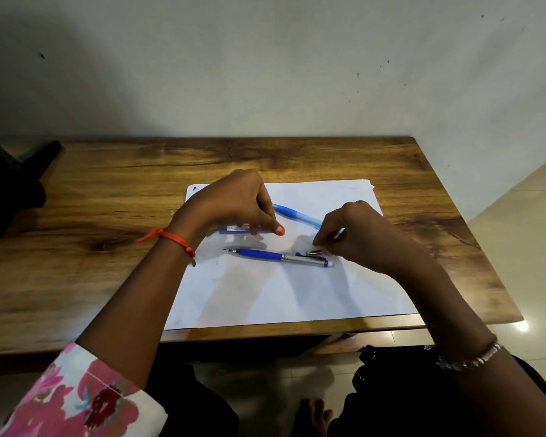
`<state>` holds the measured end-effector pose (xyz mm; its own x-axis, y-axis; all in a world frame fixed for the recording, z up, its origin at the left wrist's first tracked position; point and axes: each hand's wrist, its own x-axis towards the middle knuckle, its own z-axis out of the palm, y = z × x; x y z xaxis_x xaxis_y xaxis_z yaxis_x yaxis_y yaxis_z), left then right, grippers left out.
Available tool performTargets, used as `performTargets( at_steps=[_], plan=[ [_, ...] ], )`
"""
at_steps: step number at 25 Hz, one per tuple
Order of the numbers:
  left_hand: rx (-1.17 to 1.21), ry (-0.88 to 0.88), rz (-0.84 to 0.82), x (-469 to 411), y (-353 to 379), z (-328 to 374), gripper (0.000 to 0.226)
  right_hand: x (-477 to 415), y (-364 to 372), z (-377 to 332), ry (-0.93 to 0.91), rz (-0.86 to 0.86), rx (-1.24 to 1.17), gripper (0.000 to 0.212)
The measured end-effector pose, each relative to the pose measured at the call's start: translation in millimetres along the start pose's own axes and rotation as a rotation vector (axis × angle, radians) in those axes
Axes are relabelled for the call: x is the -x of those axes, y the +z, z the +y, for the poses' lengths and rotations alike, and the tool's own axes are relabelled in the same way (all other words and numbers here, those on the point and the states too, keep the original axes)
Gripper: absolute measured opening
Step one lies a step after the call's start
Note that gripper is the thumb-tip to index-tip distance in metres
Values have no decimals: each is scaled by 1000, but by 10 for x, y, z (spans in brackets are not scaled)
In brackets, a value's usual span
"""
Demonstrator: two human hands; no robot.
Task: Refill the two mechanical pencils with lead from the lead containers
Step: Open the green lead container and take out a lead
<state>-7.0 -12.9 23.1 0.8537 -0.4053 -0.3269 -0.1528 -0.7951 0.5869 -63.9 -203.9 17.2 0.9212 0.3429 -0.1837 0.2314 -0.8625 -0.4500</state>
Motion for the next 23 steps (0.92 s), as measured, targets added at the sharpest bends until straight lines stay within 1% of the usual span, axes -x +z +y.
performTargets(
  at_steps=[3,6,11,13,15,19,23],
  plan=[
    [24,-16,60,-5,-39,-51,13,24,-78,38,48,36,-80,26],
    [44,-27,112,1,-62,-70,12,31,-153,120,117,178,-192,29],
    [32,-42,147,-21,-81,-101,13,-10,-192,136,198,348,-482,16],
    [32,-53,138,-25,-91,-113,13,-75,-167,86,198,392,-534,13],
    [42,-45,135,-20,-107,-135,11,-163,-113,9,164,398,-479,12],
    [42,-15,129,-16,-140,-207,7,-333,22,-199,55,305,-249,12],
    [59,1,146,-34,-169,-271,7,-460,72,-299,-9,255,-199,13]
  ],
)
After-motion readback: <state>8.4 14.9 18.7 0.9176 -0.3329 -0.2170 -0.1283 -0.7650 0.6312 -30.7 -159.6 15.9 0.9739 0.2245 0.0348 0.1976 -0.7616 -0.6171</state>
